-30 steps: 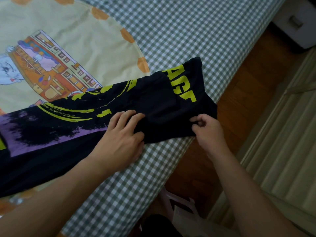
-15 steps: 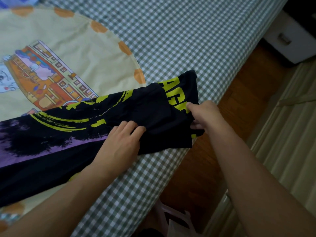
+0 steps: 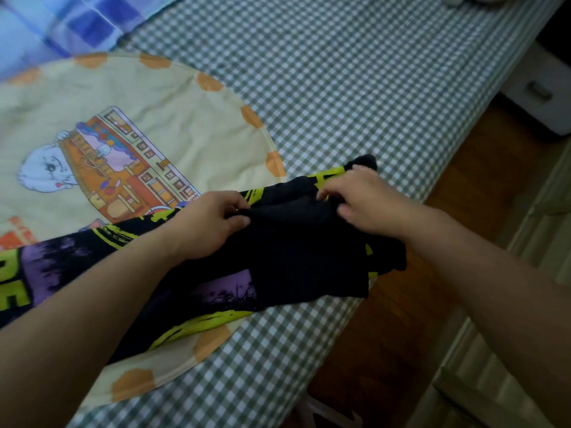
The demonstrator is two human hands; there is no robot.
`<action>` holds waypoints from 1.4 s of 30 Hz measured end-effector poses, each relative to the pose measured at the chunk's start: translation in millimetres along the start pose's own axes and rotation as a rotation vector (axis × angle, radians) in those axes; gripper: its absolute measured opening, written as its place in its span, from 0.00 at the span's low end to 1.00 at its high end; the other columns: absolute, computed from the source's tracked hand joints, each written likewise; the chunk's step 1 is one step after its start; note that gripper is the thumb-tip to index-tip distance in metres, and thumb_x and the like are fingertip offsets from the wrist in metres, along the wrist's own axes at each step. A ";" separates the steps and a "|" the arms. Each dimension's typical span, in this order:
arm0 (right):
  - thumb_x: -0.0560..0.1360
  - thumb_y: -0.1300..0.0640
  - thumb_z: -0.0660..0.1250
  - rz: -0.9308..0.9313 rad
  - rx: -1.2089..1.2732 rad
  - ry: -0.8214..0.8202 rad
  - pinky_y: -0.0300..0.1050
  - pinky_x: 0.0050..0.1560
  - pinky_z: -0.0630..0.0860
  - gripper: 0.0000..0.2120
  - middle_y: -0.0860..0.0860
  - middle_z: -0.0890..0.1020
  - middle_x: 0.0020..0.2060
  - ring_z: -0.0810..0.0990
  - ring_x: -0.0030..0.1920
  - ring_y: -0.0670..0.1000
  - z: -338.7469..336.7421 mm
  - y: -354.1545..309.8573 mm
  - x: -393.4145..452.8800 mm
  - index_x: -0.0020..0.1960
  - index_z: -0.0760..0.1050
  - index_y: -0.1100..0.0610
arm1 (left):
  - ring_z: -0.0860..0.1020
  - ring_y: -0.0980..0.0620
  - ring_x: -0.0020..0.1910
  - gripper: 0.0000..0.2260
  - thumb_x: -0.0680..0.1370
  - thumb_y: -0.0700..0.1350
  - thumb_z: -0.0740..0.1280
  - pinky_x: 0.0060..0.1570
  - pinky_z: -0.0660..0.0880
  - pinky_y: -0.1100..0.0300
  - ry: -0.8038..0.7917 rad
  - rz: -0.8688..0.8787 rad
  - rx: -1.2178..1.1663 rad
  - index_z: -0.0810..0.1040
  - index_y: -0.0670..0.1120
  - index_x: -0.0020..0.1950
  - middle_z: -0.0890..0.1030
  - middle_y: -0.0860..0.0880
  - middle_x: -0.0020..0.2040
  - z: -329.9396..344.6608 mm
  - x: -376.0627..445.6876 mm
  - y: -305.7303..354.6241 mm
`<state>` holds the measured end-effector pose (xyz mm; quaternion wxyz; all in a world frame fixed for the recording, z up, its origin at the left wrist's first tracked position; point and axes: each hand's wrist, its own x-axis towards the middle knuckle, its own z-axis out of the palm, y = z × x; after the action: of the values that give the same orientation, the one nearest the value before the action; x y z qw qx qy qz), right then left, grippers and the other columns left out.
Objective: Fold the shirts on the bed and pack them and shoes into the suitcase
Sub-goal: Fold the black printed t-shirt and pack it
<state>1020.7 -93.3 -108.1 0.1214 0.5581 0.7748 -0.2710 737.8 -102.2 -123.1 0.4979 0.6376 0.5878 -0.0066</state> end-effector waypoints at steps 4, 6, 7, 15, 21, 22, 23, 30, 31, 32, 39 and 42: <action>0.79 0.61 0.62 0.044 0.052 0.237 0.48 0.56 0.72 0.13 0.55 0.82 0.57 0.78 0.59 0.57 -60.3 0.7 77.1 0.59 0.81 0.53 | 0.81 0.47 0.45 0.02 0.81 0.45 0.69 0.45 0.72 0.58 0.140 -0.027 0.059 0.80 0.50 0.48 0.85 0.51 0.46 -53.4 33.4 4.8; 0.80 0.58 0.61 0.086 0.008 0.361 0.48 0.57 0.70 0.13 0.56 0.80 0.61 0.75 0.61 0.59 -69.5 -9.4 123.5 0.63 0.78 0.55 | 0.78 0.41 0.57 0.08 0.81 0.45 0.68 0.54 0.71 0.55 0.504 -0.056 0.240 0.80 0.48 0.59 0.82 0.43 0.57 -87.6 59.3 8.2; 0.81 0.55 0.61 0.126 -0.027 0.425 0.50 0.61 0.68 0.15 0.56 0.78 0.64 0.72 0.64 0.59 -63.9 -14.4 139.2 0.66 0.75 0.55 | 0.75 0.38 0.63 0.13 0.80 0.45 0.67 0.59 0.71 0.50 0.681 -0.090 0.366 0.77 0.46 0.65 0.79 0.40 0.63 -94.4 66.3 10.9; 0.81 0.54 0.65 0.294 0.172 0.554 0.46 0.47 0.70 0.07 0.51 0.76 0.49 0.75 0.50 0.53 28.9 6.7 10.0 0.55 0.75 0.56 | 0.76 0.44 0.49 0.08 0.78 0.46 0.68 0.45 0.78 0.45 0.541 0.244 0.394 0.80 0.47 0.56 0.75 0.48 0.51 45.1 -16.4 -10.4; 0.80 0.46 0.67 0.678 0.550 0.297 0.46 0.43 0.71 0.18 0.46 0.79 0.52 0.77 0.48 0.49 37.9 27.8 -0.5 0.65 0.72 0.53 | 0.78 0.48 0.53 0.20 0.78 0.43 0.69 0.47 0.78 0.52 0.462 0.045 0.247 0.74 0.53 0.69 0.73 0.53 0.57 64.8 -29.4 -32.3; 0.79 0.46 0.68 0.704 0.559 0.297 0.47 0.46 0.72 0.19 0.46 0.78 0.55 0.77 0.50 0.49 37.9 28.0 1.7 0.66 0.71 0.52 | 0.78 0.48 0.52 0.20 0.79 0.45 0.68 0.46 0.77 0.52 0.475 0.003 0.227 0.72 0.54 0.71 0.74 0.53 0.55 64.4 -28.3 -28.9; 0.78 0.47 0.70 0.718 0.555 0.289 0.47 0.47 0.73 0.19 0.46 0.79 0.55 0.78 0.51 0.50 39.6 27.9 2.7 0.66 0.71 0.52 | 0.78 0.49 0.51 0.19 0.80 0.46 0.66 0.47 0.76 0.52 0.486 -0.045 0.192 0.71 0.55 0.72 0.75 0.53 0.54 63.9 -27.5 -24.3; 0.79 0.58 0.70 0.699 0.668 0.400 0.43 0.47 0.73 0.17 0.47 0.78 0.39 0.79 0.45 0.47 50.0 22.2 -0.5 0.66 0.72 0.52 | 0.82 0.48 0.42 0.07 0.80 0.48 0.69 0.45 0.81 0.49 0.474 -0.314 -0.267 0.77 0.54 0.58 0.82 0.53 0.45 56.1 -9.5 -7.9; 0.79 0.60 0.69 0.695 0.718 0.459 0.43 0.47 0.75 0.15 0.47 0.78 0.39 0.79 0.44 0.47 47.4 22.4 -0.4 0.64 0.73 0.51 | 0.83 0.48 0.39 0.05 0.80 0.46 0.70 0.41 0.80 0.52 0.479 -0.339 -0.344 0.77 0.53 0.55 0.83 0.51 0.45 55.6 -7.1 -8.5; 0.79 0.60 0.68 0.685 0.757 0.516 0.44 0.46 0.77 0.12 0.46 0.79 0.39 0.80 0.43 0.47 43.4 22.6 0.6 0.61 0.74 0.51 | 0.82 0.49 0.35 0.05 0.80 0.44 0.70 0.36 0.77 0.56 0.486 -0.357 -0.402 0.77 0.52 0.54 0.83 0.50 0.45 55.0 -6.0 -8.5; 0.82 0.59 0.61 0.590 0.648 0.540 0.44 0.49 0.78 0.10 0.48 0.78 0.53 0.79 0.48 0.47 38.5 21.7 28.3 0.62 0.74 0.52 | 0.82 0.50 0.34 0.13 0.81 0.46 0.69 0.37 0.77 0.55 0.567 -0.353 -0.497 0.74 0.49 0.64 0.81 0.50 0.46 58.5 -6.3 -8.4; 0.81 0.57 0.64 0.462 0.282 0.728 0.43 0.56 0.72 0.13 0.52 0.73 0.60 0.74 0.56 0.49 52.4 10.0 5.9 0.65 0.74 0.56 | 0.78 0.46 0.47 0.14 0.82 0.50 0.66 0.47 0.76 0.49 0.659 -0.229 -0.098 0.71 0.48 0.65 0.75 0.49 0.56 69.7 -18.3 0.8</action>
<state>1022.0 -115.3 -157.0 -0.1787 0.7863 0.5779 -0.1258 773.0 -160.5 -146.8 0.3076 0.5107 0.7842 0.1719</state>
